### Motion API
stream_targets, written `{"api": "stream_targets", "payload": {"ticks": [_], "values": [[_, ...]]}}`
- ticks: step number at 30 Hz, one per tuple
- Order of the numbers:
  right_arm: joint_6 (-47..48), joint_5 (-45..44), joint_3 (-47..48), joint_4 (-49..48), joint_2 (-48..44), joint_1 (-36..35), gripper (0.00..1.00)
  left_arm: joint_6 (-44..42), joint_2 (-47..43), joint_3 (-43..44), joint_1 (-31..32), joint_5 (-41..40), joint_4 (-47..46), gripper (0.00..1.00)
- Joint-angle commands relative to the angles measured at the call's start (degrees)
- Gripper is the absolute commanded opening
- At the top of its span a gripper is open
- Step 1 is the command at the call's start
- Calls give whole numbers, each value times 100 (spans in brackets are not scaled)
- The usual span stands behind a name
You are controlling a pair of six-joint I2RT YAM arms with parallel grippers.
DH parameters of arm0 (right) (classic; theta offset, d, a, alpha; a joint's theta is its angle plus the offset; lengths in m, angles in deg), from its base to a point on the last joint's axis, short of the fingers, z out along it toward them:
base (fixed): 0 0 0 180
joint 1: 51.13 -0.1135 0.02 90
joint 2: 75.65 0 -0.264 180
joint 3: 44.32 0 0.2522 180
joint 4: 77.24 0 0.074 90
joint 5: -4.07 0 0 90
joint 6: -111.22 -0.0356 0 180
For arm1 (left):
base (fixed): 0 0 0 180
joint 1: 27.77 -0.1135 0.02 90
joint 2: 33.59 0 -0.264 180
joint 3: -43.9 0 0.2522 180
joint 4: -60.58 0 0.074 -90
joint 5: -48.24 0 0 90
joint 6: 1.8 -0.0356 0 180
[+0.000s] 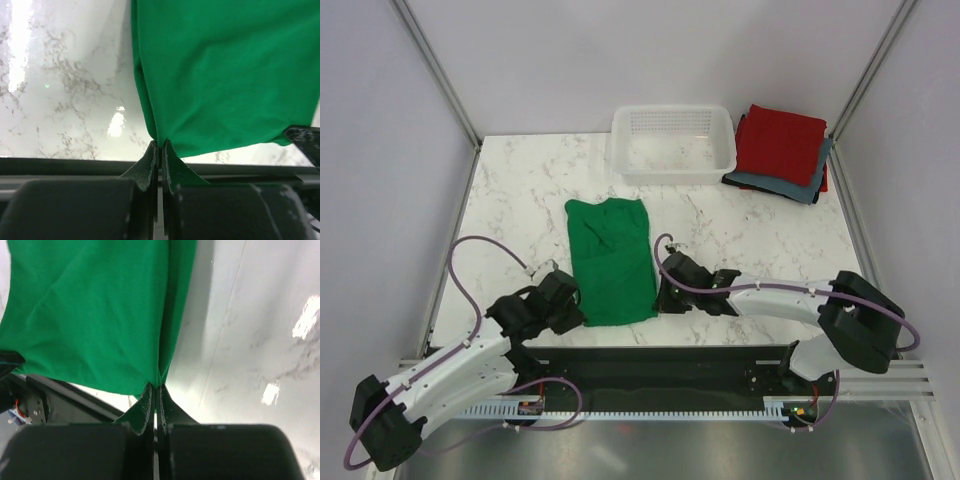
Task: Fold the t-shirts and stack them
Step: Fold the tshirt
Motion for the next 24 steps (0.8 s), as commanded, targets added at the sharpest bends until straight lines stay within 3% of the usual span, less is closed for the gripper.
{"api": "stream_targets", "payload": {"ticks": [1, 8, 13, 17, 24], "values": [[-225, -307, 252, 761, -528, -314, 0, -26, -283, 550, 26, 213, 506, 2], [-664, -632, 331, 1814, -1179, -1192, 0, -280, -556, 1411, 34, 494, 1201, 2], [-560, -1360, 1022, 2693, -1610, -1202, 0, -509, -443, 2237, 34, 65, 1518, 2], [-42, -1670, 1649, 3310, -1462, -843, 0, -729, -65, 2616, 26, -296, 1553, 2], [793, -1424, 2220, 3337, -1058, 212, 0, -1107, 691, 3371, -36, -1069, 1439, 2]]}}
